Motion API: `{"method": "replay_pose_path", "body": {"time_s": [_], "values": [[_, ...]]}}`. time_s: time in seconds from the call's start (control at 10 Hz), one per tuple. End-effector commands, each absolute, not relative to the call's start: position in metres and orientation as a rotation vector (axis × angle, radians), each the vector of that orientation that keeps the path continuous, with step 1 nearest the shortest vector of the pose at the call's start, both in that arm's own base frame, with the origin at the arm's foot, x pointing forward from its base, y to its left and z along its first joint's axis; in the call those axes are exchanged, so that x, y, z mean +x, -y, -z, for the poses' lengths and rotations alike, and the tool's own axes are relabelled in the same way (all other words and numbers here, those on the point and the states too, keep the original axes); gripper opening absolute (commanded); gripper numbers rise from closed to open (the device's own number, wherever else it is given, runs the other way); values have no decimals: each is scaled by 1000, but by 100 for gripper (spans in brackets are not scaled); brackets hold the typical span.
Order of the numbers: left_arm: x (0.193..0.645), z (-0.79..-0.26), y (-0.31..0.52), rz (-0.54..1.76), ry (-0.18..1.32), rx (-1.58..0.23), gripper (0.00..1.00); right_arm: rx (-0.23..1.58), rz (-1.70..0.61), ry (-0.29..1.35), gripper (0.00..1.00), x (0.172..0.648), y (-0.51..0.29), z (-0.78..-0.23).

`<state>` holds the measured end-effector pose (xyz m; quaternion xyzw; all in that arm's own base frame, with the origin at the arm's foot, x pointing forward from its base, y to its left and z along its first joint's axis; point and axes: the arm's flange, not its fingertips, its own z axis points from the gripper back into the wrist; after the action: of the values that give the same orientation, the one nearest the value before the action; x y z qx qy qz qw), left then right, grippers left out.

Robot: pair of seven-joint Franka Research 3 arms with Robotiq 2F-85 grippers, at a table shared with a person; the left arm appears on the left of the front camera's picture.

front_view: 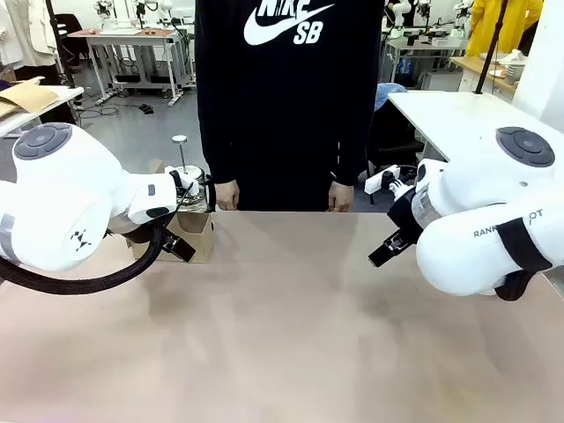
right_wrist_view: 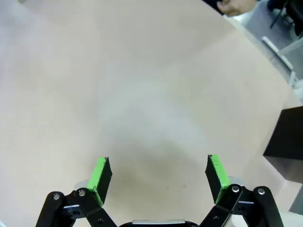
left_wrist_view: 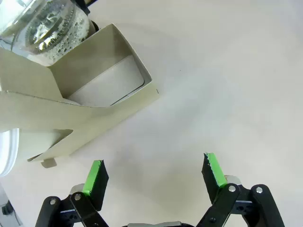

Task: Pour a drink into a cup and package it in a carrier.
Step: Pick up the 600 ml Paper Cup and place it in the middle top area of the table.

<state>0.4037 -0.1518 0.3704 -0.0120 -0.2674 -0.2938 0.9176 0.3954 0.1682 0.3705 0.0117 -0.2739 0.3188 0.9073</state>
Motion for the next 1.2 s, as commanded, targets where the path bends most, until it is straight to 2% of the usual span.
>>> {"method": "replay_pose_path", "body": {"time_s": [0.0, 1.0, 1.1], "values": [[404, -370, 152, 604, 550, -25, 100, 24, -658, 565, 100, 395, -168, -370], [404, -370, 152, 604, 550, -25, 100, 24, -659, 565, 100, 395, -168, -370], [404, -370, 152, 604, 550, -25, 100, 18, -633, 589, 100, 407, -162, -399]]}}
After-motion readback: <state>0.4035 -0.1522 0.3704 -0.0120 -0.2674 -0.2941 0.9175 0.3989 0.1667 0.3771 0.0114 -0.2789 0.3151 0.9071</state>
